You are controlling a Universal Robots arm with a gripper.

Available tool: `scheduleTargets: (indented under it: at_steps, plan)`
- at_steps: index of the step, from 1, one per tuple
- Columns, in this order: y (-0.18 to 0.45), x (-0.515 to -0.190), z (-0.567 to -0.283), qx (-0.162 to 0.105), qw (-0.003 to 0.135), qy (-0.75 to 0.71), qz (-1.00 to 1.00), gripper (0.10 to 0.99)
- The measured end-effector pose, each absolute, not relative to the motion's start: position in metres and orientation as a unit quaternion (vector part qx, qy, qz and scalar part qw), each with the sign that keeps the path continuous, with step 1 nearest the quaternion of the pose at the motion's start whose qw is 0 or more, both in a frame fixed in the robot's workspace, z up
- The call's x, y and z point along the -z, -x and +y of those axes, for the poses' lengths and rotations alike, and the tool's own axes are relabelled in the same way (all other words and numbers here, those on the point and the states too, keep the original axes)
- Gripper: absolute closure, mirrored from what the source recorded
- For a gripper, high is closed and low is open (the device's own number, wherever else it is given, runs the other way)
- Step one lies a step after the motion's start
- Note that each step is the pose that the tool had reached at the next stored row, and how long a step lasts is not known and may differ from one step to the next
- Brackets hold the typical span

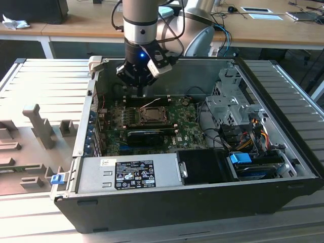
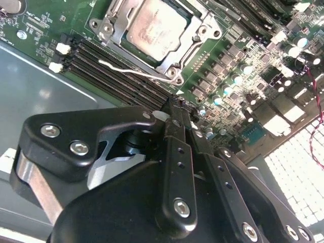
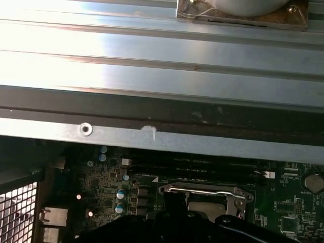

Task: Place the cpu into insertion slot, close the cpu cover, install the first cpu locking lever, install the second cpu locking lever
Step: 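Install the first cpu locking lever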

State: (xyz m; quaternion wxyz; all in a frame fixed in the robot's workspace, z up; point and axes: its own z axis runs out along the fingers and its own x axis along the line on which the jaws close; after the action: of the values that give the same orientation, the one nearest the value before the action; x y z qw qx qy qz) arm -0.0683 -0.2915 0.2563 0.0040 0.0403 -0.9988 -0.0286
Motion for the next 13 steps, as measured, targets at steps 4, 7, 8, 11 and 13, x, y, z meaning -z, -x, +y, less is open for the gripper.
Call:
scheduleTargets:
  at_steps: [4, 7, 8, 11, 13]
  plan:
    - [0.064, -0.256, -0.291, 0.029, 0.004, -0.040, -0.999, 0.980]
    - [0.063, -0.256, -0.291, 0.029, 0.004, -0.040, -0.999, 0.980]
    - [0.062, -0.256, -0.291, 0.029, 0.004, -0.040, -0.999, 0.980]
    - [0.057, -0.255, -0.292, 0.030, 0.004, -0.040, -0.999, 0.980]
    - [0.053, -0.253, -0.292, 0.047, 0.003, -0.039, -0.998, 0.980]
